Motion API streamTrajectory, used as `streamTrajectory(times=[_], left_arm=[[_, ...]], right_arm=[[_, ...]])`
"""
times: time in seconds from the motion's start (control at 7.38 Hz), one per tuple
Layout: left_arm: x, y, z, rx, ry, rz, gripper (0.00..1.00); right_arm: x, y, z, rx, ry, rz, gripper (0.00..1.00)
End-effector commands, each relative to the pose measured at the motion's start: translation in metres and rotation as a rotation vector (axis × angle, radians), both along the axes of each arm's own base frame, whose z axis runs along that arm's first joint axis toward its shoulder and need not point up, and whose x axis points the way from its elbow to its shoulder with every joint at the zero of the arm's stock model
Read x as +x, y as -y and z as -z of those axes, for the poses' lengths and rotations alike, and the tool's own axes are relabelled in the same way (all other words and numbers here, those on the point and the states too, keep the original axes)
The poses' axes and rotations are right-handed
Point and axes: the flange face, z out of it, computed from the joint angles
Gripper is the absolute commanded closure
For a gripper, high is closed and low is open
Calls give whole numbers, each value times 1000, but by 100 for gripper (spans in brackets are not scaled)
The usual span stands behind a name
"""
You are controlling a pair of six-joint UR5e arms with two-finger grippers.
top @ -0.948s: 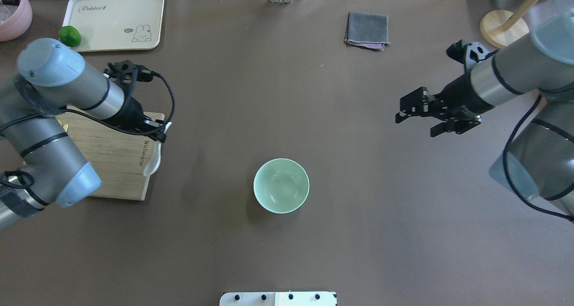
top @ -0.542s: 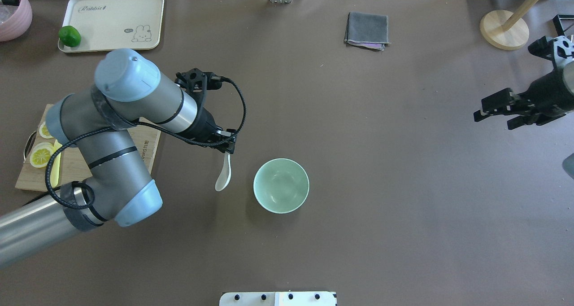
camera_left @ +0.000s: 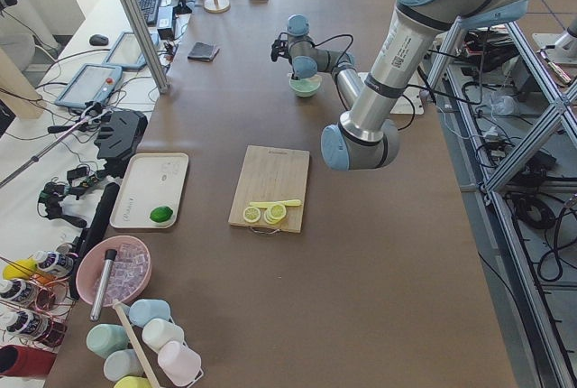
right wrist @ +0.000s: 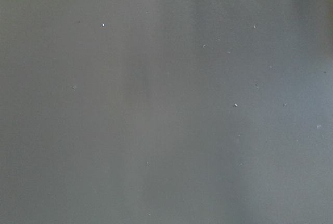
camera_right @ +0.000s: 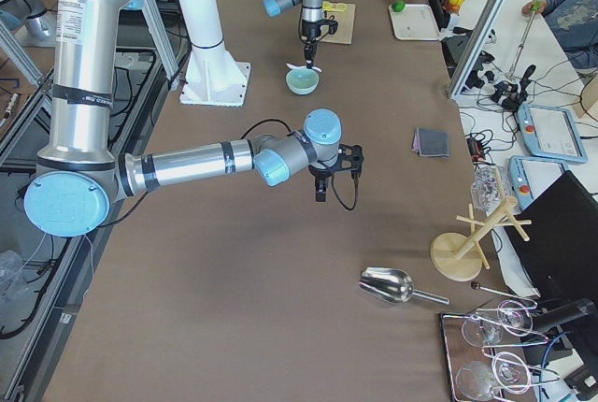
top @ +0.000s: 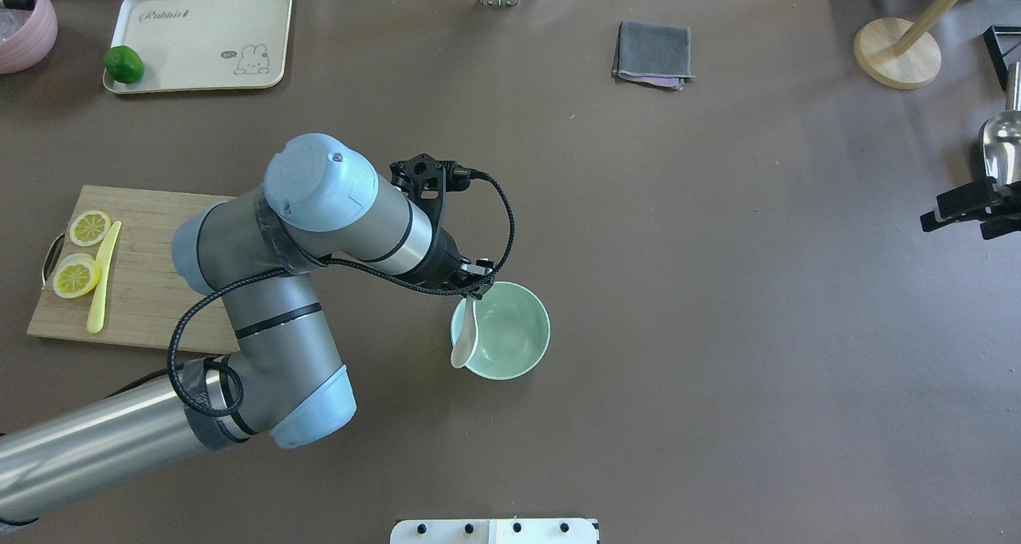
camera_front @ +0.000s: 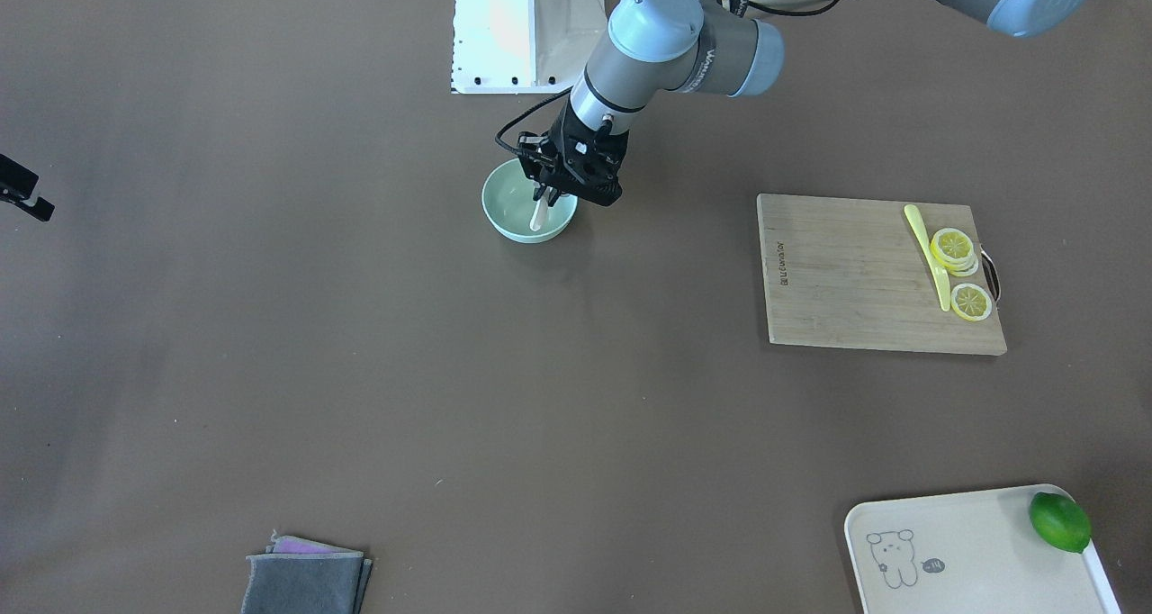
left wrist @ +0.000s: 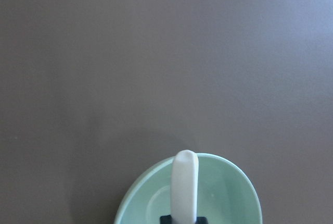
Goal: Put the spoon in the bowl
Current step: 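Carry the white spoon with the left gripper over the bowl while the right arm withdraws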
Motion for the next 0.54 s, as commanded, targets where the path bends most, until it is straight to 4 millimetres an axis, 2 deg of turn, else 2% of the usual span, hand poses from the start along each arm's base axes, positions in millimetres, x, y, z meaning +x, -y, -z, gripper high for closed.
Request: streamTrajectory(times=[0.0, 0.14, 0.27, 0.41], left_arm=[[18, 7, 16, 20, 6, 35, 2], [14, 14, 10, 25, 16, 43, 2], [-9, 30, -17, 32, 44, 64, 2], [-45, 38, -49, 65, 65, 49, 2]], right_arm=[[17, -11, -16, -4, -13, -10, 0], [22, -15, -21, 0, -18, -8, 0], [31, -16, -24, 9, -22, -17, 0], [46, -14, -27, 45, -31, -17, 0]])
